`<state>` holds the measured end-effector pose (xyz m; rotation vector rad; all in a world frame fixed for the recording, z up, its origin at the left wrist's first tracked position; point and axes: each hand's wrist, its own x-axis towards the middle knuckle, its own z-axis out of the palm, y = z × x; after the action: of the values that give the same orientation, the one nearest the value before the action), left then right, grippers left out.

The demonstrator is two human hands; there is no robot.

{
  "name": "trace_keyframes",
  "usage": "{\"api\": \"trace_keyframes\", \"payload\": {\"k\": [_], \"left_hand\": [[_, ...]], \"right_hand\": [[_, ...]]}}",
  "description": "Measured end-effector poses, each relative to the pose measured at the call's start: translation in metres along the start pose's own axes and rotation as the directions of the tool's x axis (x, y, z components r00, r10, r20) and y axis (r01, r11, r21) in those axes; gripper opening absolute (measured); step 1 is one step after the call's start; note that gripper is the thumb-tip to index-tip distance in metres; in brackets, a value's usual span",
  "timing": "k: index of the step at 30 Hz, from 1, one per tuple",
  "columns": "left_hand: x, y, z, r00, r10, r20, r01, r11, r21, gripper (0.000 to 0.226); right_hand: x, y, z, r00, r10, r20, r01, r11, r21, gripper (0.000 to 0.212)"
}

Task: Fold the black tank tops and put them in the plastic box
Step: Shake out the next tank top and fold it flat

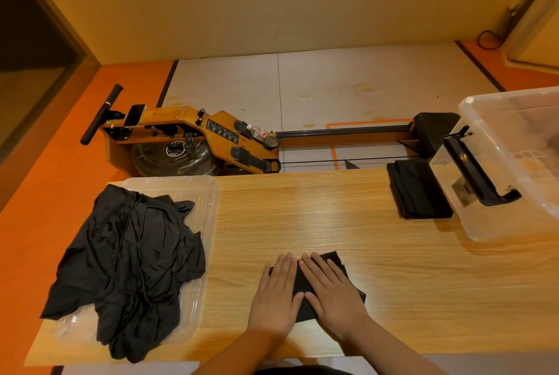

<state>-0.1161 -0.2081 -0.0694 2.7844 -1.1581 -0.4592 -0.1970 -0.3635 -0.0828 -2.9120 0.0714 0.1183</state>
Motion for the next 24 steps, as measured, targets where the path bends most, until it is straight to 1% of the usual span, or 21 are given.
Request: {"api": "trace_keyframes", "payload": {"k": [4, 7, 10, 12, 14, 16, 18, 20, 22, 24], "left_hand": [[0.006, -0.003, 0.001, 0.996, -0.013, 0.086, 0.014, 1.0, -0.01, 0.062], [0.008, -0.011, 0.001, 0.992, 0.043, 0.121, -0.035, 0.997, -0.069, 0.058], [0.009, -0.017, -0.006, 0.991, 0.101, 0.084, -0.089, 0.987, -0.135, 0.049], [0.014, -0.019, -0.015, 0.993, 0.106, 0.042, -0.099, 0.986, -0.131, 0.051], [0.026, -0.018, -0.027, 0.988, 0.13, 0.079, -0.12, 0.986, -0.118, 0.05], [0.04, -0.017, -0.037, 0.985, 0.126, 0.115, -0.113, 0.988, -0.109, 0.048], [0.055, -0.013, -0.047, 0.967, 0.112, 0.229, -0.083, 0.988, -0.132, 0.037], [0.069, -0.007, -0.055, 0.912, 0.12, 0.392, -0.068, 0.987, -0.143, 0.019], [0.081, -0.002, -0.06, 0.853, 0.131, 0.504, -0.071, 0.988, -0.138, 0.017], [0.093, 0.001, -0.066, 0.834, 0.146, 0.532, -0.055, 0.981, -0.184, 0.022]], "right_hand": [[0.004, -0.002, -0.005, 0.998, 0.054, 0.034, -0.054, 0.998, 0.012, 0.054], [0.005, -0.005, -0.009, 0.997, 0.078, 0.019, -0.078, 0.996, 0.032, 0.052], [0.002, -0.005, -0.01, 0.987, 0.161, -0.001, -0.161, 0.985, 0.064, 0.051], [0.004, -0.002, -0.008, 0.977, 0.206, -0.046, -0.204, 0.978, 0.05, 0.05], [0.01, 0.0, -0.008, 0.97, 0.23, -0.079, -0.227, 0.973, 0.052, 0.05], [0.018, 0.002, -0.015, 0.969, 0.237, -0.065, -0.234, 0.971, 0.05, 0.049], [0.029, 0.005, -0.028, 0.975, 0.217, 0.039, -0.219, 0.974, 0.063, 0.044], [0.04, 0.011, -0.039, 0.965, 0.176, 0.194, -0.2, 0.973, 0.112, 0.038], [0.048, 0.017, -0.047, 0.94, 0.124, 0.317, -0.16, 0.983, 0.088, 0.035], [0.049, 0.027, -0.052, 0.933, 0.078, 0.352, -0.121, 0.988, 0.101, 0.036]]}}
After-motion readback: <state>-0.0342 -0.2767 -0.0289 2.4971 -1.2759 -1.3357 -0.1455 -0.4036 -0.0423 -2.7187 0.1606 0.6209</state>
